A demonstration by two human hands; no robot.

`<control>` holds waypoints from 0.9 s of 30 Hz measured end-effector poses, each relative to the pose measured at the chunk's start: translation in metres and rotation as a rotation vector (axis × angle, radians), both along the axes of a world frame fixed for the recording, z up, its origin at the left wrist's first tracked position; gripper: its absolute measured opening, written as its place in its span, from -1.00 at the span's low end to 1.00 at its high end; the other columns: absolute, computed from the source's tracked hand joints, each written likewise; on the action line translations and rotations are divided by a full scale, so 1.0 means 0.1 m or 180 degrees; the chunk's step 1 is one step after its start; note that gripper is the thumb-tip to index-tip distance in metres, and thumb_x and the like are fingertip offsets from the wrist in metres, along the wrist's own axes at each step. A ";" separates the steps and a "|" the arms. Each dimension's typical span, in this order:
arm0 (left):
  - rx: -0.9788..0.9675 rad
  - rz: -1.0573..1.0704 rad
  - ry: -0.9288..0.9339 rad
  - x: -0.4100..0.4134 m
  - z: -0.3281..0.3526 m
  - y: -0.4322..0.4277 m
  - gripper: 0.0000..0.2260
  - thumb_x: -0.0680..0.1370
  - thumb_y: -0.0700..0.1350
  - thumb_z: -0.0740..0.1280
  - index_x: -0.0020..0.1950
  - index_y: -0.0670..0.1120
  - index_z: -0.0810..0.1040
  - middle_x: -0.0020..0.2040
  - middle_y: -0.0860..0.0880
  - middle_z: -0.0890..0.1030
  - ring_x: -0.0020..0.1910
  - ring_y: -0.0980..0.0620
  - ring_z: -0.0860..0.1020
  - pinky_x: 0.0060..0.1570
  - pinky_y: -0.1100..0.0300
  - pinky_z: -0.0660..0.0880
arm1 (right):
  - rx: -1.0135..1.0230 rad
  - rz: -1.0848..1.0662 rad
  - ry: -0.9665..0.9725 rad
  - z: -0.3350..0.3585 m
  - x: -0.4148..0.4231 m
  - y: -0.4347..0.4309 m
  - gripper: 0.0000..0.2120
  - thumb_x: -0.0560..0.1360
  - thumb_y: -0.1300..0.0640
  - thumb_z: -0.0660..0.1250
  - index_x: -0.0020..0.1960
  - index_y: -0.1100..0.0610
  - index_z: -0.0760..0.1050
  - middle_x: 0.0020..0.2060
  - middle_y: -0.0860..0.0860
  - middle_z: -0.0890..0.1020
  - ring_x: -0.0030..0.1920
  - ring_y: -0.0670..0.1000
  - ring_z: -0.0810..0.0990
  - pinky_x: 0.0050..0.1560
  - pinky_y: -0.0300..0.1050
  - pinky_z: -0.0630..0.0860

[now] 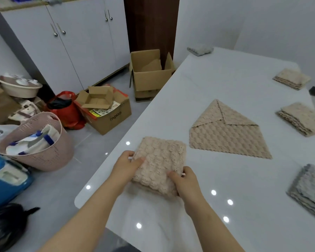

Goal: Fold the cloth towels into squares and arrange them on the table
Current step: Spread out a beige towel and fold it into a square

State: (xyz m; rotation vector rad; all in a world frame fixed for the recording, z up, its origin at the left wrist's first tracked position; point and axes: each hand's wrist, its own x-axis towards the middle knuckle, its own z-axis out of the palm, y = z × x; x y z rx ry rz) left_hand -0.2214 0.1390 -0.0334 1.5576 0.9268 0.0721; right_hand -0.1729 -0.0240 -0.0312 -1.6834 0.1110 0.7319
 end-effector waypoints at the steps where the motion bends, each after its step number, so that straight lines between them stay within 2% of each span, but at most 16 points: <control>1: -0.0059 0.0048 -0.0029 -0.03 0.02 0.08 -0.77 0.52 -0.06 0.34 0.14 -0.08 0.44 0.09 -0.11 0.56 -0.11 -0.02 0.57 -0.32 0.22 0.46 | 0.0050 0.0001 0.0031 0.02 0.00 0.08 -0.91 0.49 0.13 0.31 -0.05 0.07 0.40 -0.06 0.09 0.59 -0.14 0.05 0.59 -0.25 -0.10 0.51; 4: -0.0053 0.0122 -0.0059 -0.07 0.07 0.39 -0.78 0.52 -0.06 0.35 0.12 -0.03 0.43 0.07 -0.08 0.55 -0.11 0.00 0.56 -0.25 0.17 0.48 | 0.0118 0.0020 0.0064 0.06 0.00 0.41 -0.91 0.49 0.14 0.32 -0.06 0.08 0.40 -0.05 0.07 0.58 -0.07 0.07 0.60 -0.04 0.04 0.55; 6: -0.0056 0.0155 -0.0100 -0.06 0.07 0.68 -0.76 0.52 -0.08 0.35 0.15 -0.05 0.42 0.07 -0.07 0.54 -0.13 0.02 0.55 -0.27 0.17 0.46 | 0.0124 0.0044 0.0046 0.06 0.02 0.70 -0.91 0.49 0.14 0.31 -0.06 0.07 0.40 -0.04 0.06 0.58 -0.05 0.07 0.60 0.01 0.07 0.56; 10: -0.0131 0.0181 -0.0206 0.00 0.00 1.40 -0.73 0.51 -0.14 0.35 0.19 -0.10 0.42 0.09 -0.09 0.55 -0.16 0.04 0.55 -0.33 0.22 0.45 | 0.0127 -0.0006 0.0024 0.00 0.08 1.43 -0.92 0.49 0.16 0.31 -0.05 0.08 0.40 -0.06 0.05 0.58 -0.09 0.05 0.59 -0.03 0.04 0.55; 14: -0.0336 0.0099 -0.0279 0.04 -0.05 2.31 -0.78 0.52 -0.16 0.34 0.13 -0.05 0.42 0.10 -0.10 0.57 -0.09 0.00 0.59 -0.24 0.22 0.49 | 0.0135 -0.0200 0.0067 -0.07 0.11 2.35 -0.82 0.49 0.16 0.32 0.08 0.14 0.43 -0.02 0.06 0.59 -0.05 0.06 0.61 -0.14 -0.06 0.57; 17: -0.0349 0.0011 -0.0232 0.06 -0.03 2.99 -0.80 0.51 -0.15 0.34 0.11 -0.02 0.42 0.11 -0.12 0.58 -0.01 -0.07 0.59 -0.15 0.15 0.53 | 0.0143 -0.0345 0.0152 -0.09 0.08 3.02 -0.74 0.47 0.15 0.35 0.14 0.17 0.43 0.00 0.07 0.61 -0.02 0.08 0.62 -0.02 0.01 0.59; 22: -0.0259 -0.0094 -0.0084 0.20 -0.02 3.84 -0.80 0.53 -0.17 0.32 0.12 -0.02 0.41 0.09 -0.09 0.57 0.01 -0.05 0.58 -0.22 0.20 0.50 | 0.0293 -0.0527 0.0356 -0.09 0.15 3.83 -0.88 0.47 0.18 0.35 -0.01 0.09 0.45 -0.03 0.09 0.63 -0.03 0.11 0.64 0.02 0.11 0.59; 27: -0.0266 -0.0180 -0.0046 0.59 -0.07 4.34 -0.80 0.53 -0.18 0.31 0.14 -0.03 0.42 -0.01 -0.01 0.58 -0.08 0.04 0.57 -0.26 0.20 0.48 | 0.0374 -0.0684 0.0418 -0.11 0.53 4.32 -0.83 0.48 0.21 0.35 0.04 0.18 0.44 -0.03 0.13 0.63 -0.04 0.14 0.63 -0.05 0.08 0.59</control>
